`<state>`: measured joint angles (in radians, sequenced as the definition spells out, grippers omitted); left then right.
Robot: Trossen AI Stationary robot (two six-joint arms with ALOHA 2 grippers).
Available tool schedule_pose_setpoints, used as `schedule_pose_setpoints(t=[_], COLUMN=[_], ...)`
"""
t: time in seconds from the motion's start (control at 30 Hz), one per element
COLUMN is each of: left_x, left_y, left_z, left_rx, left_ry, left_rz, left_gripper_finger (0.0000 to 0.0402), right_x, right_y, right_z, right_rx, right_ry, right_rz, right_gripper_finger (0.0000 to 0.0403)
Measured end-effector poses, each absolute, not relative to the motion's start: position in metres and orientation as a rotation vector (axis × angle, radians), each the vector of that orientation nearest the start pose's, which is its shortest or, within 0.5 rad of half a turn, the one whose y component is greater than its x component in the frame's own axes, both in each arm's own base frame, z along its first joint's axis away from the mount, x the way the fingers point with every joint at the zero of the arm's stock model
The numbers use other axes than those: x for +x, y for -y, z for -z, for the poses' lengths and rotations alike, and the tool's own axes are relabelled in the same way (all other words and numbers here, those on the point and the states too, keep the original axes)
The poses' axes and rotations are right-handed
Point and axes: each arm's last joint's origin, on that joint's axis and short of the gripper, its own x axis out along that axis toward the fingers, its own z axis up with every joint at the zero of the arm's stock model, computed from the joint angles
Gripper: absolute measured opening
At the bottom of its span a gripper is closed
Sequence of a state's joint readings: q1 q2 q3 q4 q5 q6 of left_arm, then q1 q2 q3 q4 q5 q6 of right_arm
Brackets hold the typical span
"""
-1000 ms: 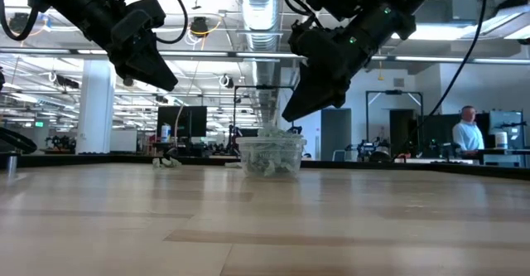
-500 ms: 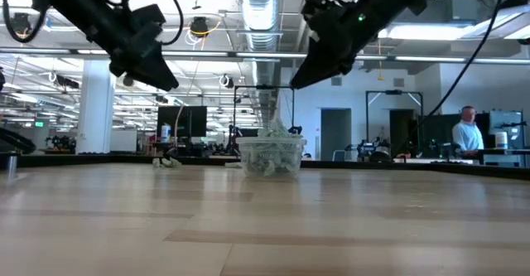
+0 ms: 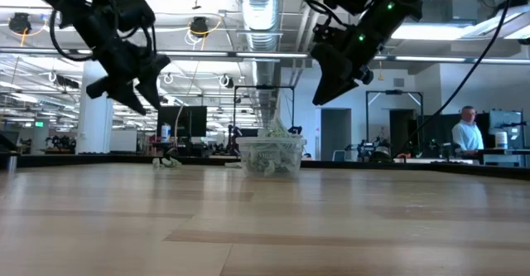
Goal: Pick and place Stevia / Truvia into bins
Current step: Put the green stevia packet into the transparent container
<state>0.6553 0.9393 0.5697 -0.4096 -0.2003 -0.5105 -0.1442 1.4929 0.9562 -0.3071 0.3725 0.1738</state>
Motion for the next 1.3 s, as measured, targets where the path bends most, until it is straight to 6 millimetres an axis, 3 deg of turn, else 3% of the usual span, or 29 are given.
schedule_pose_setpoints(t=[0.3,0.53,0.87,1.3], left_x=[0.153,0.172,0.185,0.187], left_y=[-0.161,-0.182,-0.194,-0.202], left_z=[-0.186,-0.173,-0.149,-0.141], left_rx=[-0.871,-0.993,-1.037,-0.955], left_ry=[-0.738,-0.896,-1.079,-1.062], left_rz=[-0.993,-0.987,-1.041,-1.138], left_gripper_finger=[0.0185,0.0185,0.0185,0.0181], right_x=[0.298,0.298,0.299,0.299], right_y=[0.057,0.057,0.055,0.055], right_z=[-0.222,-0.222,-0.222,-0.223], right_rx=[0.032,0.032,0.029,0.031], right_ry=[-0.806,-0.806,-0.806,-0.797], right_rz=[0.579,0.579,0.573,0.573], right_gripper_finger=[0.0101,0.0101,0.0101,0.0101])
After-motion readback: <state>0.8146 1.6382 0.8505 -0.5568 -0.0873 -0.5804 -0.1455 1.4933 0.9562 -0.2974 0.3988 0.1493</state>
